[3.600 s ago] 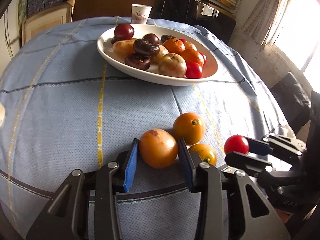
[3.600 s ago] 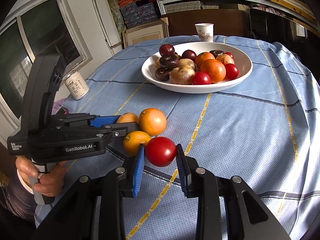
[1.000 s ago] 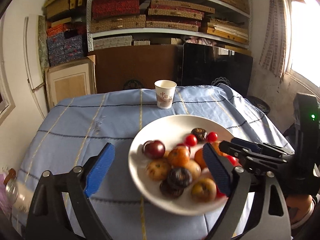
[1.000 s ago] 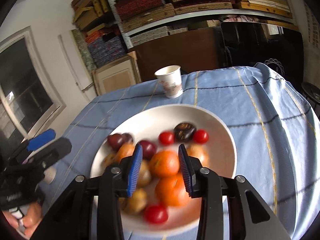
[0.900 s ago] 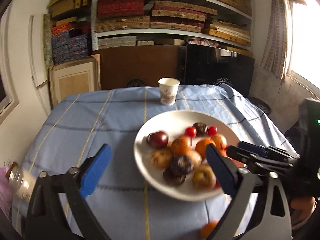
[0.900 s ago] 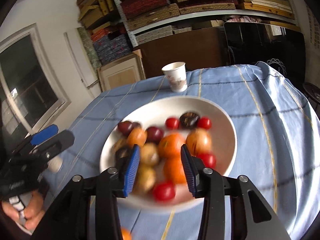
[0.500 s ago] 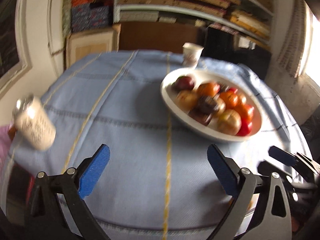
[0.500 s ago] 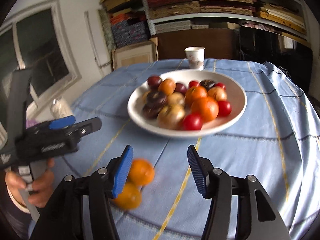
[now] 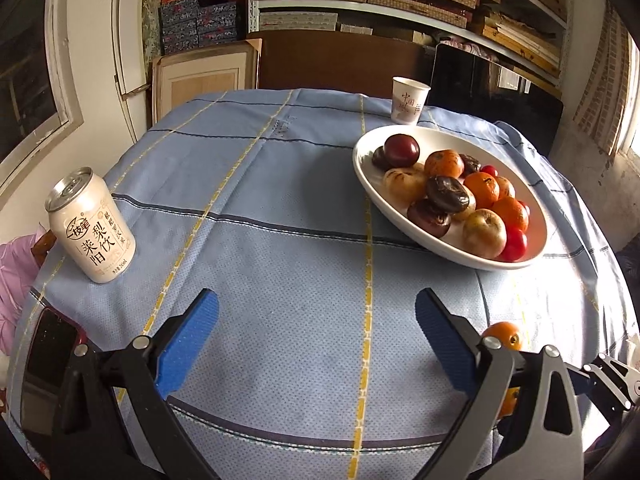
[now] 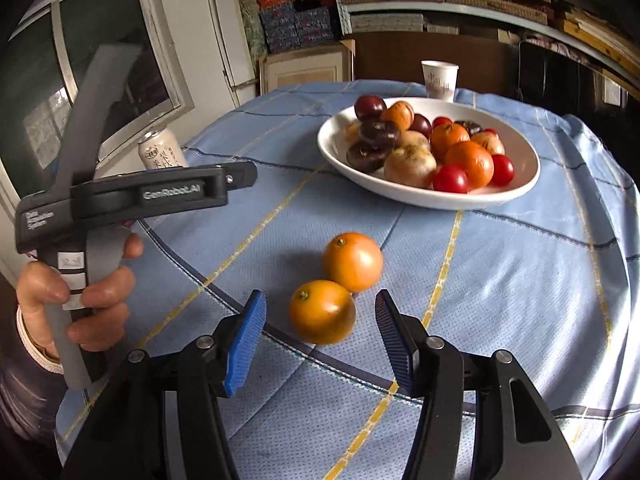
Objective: Organize fruits
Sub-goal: 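Move both grippers back toward the last two oranges, then grasp an orange with the right gripper while the left gripper grasps the other orange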
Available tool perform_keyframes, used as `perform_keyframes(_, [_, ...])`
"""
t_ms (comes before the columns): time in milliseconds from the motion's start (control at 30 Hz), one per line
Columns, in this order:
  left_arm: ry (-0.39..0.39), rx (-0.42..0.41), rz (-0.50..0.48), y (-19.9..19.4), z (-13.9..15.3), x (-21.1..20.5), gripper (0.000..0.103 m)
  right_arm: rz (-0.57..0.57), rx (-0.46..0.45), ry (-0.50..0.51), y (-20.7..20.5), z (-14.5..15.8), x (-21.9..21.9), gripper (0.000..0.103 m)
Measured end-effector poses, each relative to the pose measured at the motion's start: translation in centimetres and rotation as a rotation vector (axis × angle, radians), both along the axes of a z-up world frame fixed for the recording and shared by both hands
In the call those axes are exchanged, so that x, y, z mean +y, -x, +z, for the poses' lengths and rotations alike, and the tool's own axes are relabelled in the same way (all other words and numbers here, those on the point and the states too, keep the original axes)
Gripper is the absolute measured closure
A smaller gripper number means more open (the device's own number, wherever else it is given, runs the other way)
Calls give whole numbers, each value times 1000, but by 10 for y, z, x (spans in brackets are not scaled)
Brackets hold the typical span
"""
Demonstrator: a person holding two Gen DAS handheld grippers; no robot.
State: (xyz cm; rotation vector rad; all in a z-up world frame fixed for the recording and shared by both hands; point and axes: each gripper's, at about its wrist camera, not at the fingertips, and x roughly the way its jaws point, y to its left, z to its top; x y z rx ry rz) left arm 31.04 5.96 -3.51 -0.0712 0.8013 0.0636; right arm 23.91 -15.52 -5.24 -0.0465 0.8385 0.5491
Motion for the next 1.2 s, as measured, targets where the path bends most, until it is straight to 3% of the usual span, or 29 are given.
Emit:
perform_keyframes(367, [11,12,1,-1,-1,-1,6,-4,99,-4,-14,-16,3,46])
perform_keyframes(667, [-3,6,-3,1,0,-3,6,-31,118,-19,-12,-19,1,54])
perform_keyframes(767, [-4,5,-3,1,0,-4,6,-21,121,-29,-14,-19,1,65])
perform_keyframes(867, [-7,8,0,1,-1,-4,6,-23,122,-33,-16,-18,-1,65])
perform_keyframes(1067, [-6,18,1,0,-2,-3,6,17,140,-134,-11,-7,-14,65])
perform_keyframes(1200, [0,32,-18,-2,-5,-6,6,-14,59,-193,-3,11,-34,65])
